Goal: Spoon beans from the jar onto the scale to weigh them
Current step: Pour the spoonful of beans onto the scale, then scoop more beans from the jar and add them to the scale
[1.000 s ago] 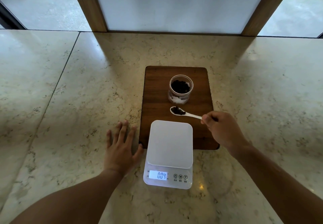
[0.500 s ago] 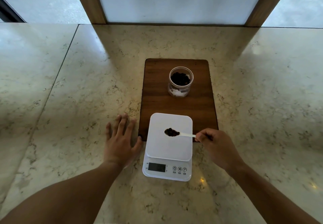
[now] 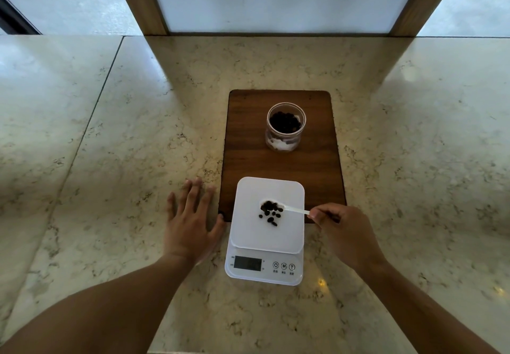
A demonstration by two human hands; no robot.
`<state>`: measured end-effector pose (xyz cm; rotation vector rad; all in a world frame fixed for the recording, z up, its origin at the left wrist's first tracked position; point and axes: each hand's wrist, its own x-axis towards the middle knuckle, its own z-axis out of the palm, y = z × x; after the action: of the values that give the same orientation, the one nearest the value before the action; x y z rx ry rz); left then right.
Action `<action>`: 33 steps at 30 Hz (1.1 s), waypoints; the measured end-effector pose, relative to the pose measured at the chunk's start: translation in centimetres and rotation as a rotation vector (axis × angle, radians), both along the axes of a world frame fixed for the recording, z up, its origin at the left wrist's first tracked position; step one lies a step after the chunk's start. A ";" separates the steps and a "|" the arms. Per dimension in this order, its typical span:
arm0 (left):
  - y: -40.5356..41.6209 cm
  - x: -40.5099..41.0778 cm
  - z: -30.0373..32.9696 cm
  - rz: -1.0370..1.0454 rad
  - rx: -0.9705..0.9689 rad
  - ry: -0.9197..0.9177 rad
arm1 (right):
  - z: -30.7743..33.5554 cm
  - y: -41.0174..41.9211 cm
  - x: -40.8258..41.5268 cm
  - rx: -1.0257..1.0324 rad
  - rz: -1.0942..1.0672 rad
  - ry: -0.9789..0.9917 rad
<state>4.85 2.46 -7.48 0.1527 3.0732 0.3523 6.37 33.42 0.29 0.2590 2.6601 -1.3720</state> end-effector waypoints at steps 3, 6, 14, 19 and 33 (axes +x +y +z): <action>0.0 0.0 0.0 0.002 -0.005 -0.004 | -0.1 0.0 0.2 -0.034 -0.004 0.004; -0.1 0.0 -0.1 0.001 -0.005 0.004 | 0.0 -0.3 0.4 -0.050 -0.014 0.022; -0.1 0.0 -0.3 0.005 -0.013 0.009 | 0.2 -0.5 0.6 0.018 -0.107 0.227; 0.0 0.0 -0.3 0.007 -0.013 0.004 | 0.9 -0.6 -0.3 0.076 -0.080 0.298; -0.1 0.1 -0.1 0.002 -0.038 -0.029 | 2.1 -2.0 -5.5 0.039 -0.224 0.191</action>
<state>4.91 2.40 -7.54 0.1414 3.0491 0.2930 0.92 31.38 2.43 0.4645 2.8911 -1.4766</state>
